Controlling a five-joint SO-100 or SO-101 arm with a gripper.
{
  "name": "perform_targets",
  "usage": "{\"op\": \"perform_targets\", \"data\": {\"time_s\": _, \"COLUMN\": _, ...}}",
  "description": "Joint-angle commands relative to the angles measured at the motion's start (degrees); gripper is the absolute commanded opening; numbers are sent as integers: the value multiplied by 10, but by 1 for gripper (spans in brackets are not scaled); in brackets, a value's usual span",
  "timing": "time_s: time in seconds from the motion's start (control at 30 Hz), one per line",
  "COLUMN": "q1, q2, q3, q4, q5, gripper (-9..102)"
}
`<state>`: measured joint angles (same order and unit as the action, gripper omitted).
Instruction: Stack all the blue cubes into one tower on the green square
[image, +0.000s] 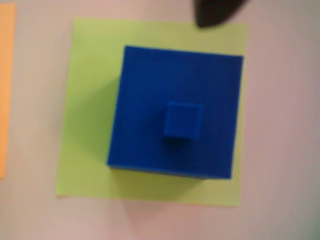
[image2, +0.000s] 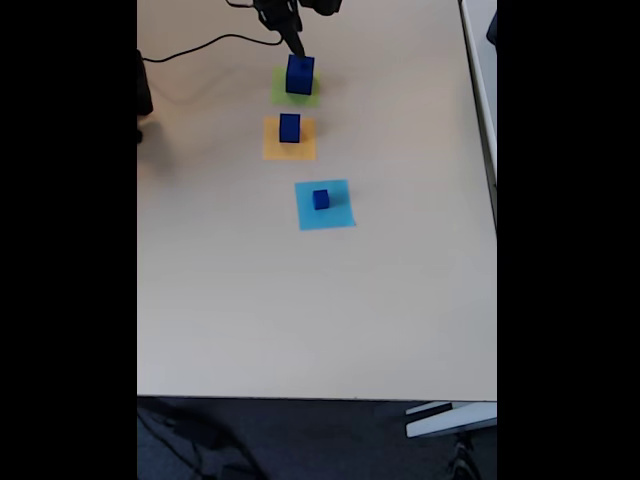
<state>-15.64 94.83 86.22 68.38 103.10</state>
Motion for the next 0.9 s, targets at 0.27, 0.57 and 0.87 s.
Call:
{"op": "perform_targets", "data": {"time_s": 0.27, "q1": -31, "q2": -105, "q3": -109, "q4": -10, "q5": 25, "gripper": 23}}
{"op": "perform_targets", "data": {"time_s": 0.57, "q1": -33, "q2": -153, "q3": -131, "q4": -25, "q5": 32, "gripper": 23}}
{"op": "perform_targets", "data": {"time_s": 0.87, "q1": -14, "q2": -176, "q3": -111, "q4": -62, "q5": -11, "gripper": 23}}
